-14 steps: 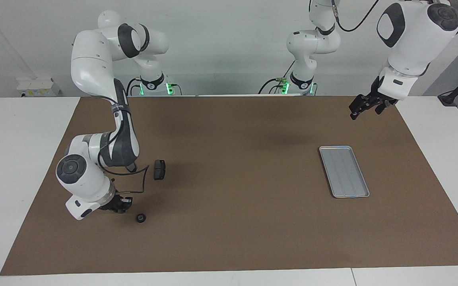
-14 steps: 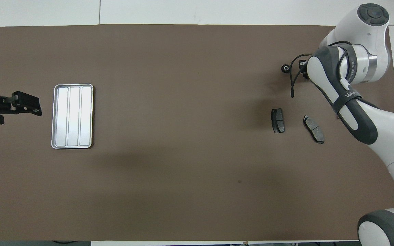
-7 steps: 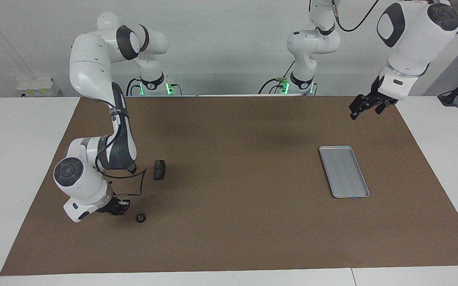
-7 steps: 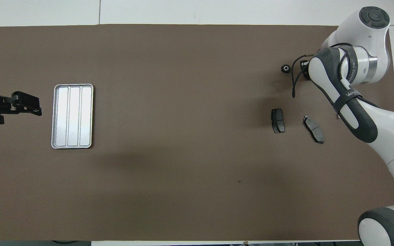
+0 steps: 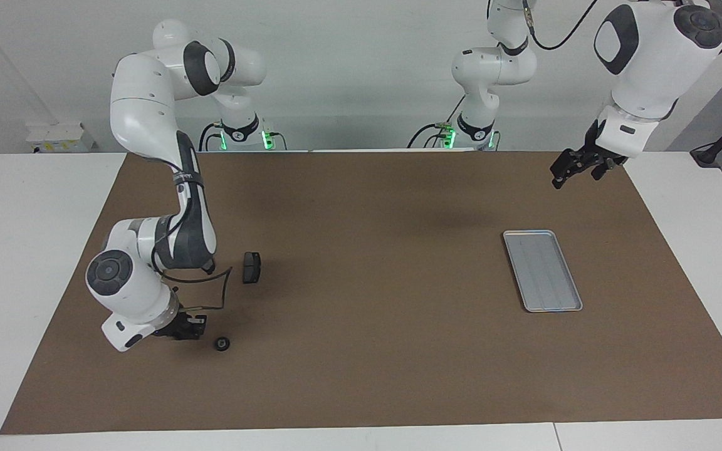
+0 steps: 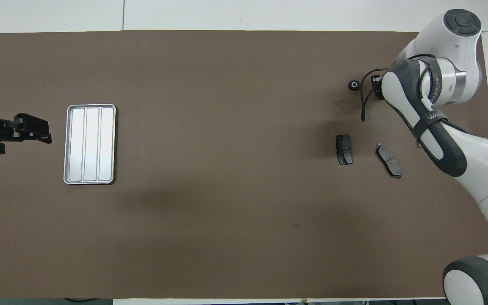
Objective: Place bearing gear from tray to pile
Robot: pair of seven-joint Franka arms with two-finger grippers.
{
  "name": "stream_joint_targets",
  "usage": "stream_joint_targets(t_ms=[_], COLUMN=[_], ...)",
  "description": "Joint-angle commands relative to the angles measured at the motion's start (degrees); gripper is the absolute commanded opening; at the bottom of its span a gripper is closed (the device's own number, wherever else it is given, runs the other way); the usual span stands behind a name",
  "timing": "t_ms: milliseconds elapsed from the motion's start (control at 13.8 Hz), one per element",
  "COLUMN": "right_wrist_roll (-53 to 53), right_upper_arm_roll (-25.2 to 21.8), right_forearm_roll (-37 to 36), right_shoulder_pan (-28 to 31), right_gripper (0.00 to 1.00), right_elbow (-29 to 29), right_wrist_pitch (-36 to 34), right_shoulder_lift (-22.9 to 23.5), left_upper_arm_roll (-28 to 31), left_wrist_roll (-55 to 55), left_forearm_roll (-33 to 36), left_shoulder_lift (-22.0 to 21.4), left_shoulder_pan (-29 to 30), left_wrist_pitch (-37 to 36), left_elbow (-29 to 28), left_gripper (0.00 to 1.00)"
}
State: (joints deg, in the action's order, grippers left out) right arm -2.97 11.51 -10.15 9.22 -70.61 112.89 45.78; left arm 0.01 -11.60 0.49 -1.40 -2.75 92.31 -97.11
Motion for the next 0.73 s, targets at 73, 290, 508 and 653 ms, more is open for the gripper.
stream_joint_targets(t_ms=[73, 290, 508, 653], right_wrist_roll=[0.33, 0.50, 0.59, 1.81], right_upper_arm_roll=[0.80, 0.63, -2.00, -4.72], right_forearm_roll=[0.31, 2.48, 7.60, 7.78], right_shoulder_pan=[0.19, -0.87, -1.92, -5.33], right_gripper=[1.00, 1.00, 1.00, 1.00], right_elbow=[-0.49, -0.49, -1.10, -1.63], right_wrist_pitch=[-8.17, -17.14, -22.17, -23.68], right_shoulder_lift=[-7.61, -18.14, -28.08, -32.66], left_upper_arm_roll=[0.08, 0.17, 0.08, 0.08], left_wrist_roll=[0.26, 0.26, 0.26, 0.26], left_forearm_roll=[-0.67, -0.67, -0.67, -0.67], left_shoulder_lift=[-1.41, -1.41, -1.50, -1.41], left_shoulder_pan=[-0.06, -0.06, -0.06, -0.06], left_wrist_pitch=[0.33, 0.33, 0.33, 0.33], left_elbow=[-1.15, -1.15, -1.15, -1.15], left_gripper=[1.00, 1.00, 1.00, 1.00])
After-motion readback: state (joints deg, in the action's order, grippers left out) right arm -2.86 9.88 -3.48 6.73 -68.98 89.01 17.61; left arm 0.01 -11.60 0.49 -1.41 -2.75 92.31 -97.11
